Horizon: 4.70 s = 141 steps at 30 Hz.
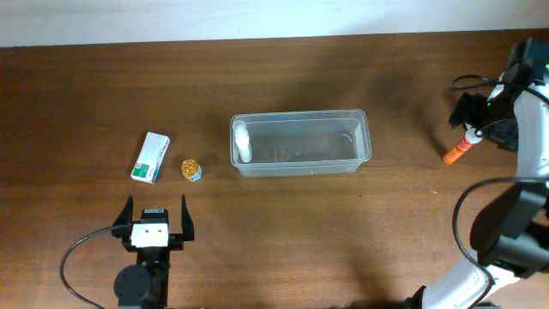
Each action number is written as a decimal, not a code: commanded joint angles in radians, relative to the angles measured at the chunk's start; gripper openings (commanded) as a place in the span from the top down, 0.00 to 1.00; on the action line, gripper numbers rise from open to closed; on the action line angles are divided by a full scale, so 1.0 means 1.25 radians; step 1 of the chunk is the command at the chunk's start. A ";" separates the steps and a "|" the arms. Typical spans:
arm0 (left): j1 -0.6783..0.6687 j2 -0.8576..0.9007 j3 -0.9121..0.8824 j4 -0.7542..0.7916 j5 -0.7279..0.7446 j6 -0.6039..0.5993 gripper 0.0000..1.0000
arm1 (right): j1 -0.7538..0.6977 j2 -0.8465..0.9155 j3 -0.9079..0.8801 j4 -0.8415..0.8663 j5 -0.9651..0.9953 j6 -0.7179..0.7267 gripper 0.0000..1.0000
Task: Pack container
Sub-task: 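Raise the right gripper and move it toward the orange tube, then grasp the orange Redoxon tube with the right gripper, then lift the orange tube and carry it over the container, then lower the orange tube beside the white bottle and release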
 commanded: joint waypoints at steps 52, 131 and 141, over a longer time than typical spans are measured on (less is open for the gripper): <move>0.005 -0.007 -0.003 -0.001 0.009 0.013 0.01 | -0.024 0.103 0.135 -0.117 -0.183 -0.030 0.91; 0.005 -0.007 -0.003 -0.001 0.009 0.013 0.01 | 0.770 0.349 0.455 -0.076 -0.086 0.107 0.80; 0.005 -0.007 -0.003 -0.001 0.009 0.013 0.01 | 0.770 0.349 0.447 -0.067 -0.086 0.107 0.79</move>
